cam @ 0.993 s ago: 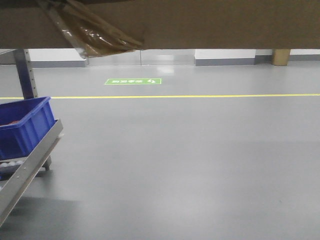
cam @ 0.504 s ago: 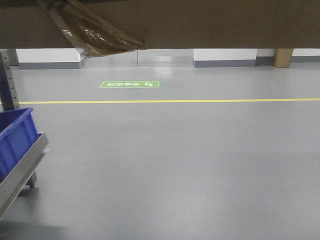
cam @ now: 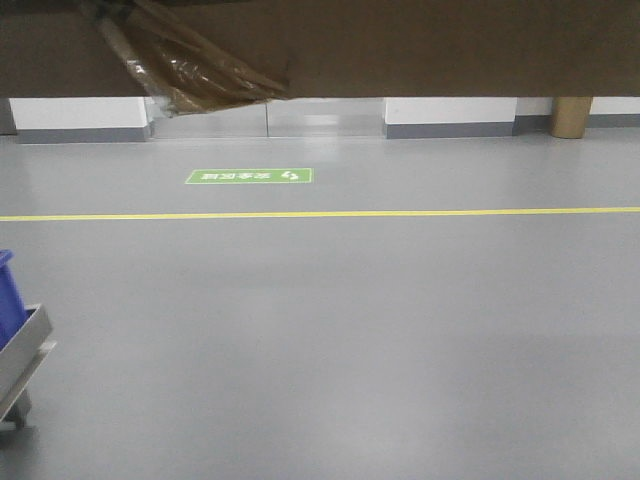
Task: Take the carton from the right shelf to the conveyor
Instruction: 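Hold the carton in both grippers while driving away from the shelf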
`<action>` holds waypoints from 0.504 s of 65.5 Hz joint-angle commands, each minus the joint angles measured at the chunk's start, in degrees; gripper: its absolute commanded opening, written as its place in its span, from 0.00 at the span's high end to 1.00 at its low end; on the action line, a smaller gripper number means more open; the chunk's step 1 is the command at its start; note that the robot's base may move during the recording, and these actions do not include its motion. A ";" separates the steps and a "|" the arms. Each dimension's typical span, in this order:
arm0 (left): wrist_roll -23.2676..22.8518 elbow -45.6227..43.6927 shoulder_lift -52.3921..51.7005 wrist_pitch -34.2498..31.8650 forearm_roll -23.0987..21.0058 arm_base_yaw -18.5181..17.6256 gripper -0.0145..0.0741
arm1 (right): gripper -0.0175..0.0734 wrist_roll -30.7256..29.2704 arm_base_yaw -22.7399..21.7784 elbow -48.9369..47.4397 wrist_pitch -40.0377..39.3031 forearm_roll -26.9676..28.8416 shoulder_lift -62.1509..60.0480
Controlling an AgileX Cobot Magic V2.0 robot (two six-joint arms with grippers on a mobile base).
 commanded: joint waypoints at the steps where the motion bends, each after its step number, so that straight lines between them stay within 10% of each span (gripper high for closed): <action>1: 0.05 -0.66 -0.50 -3.30 -1.86 -0.73 0.86 | 0.88 -1.00 0.17 -0.16 -4.08 1.54 -0.51; 33: 0.05 -0.66 -0.50 -3.30 -1.23 -0.73 0.86 | 0.88 -1.00 0.17 -0.16 -10.96 1.54 -0.51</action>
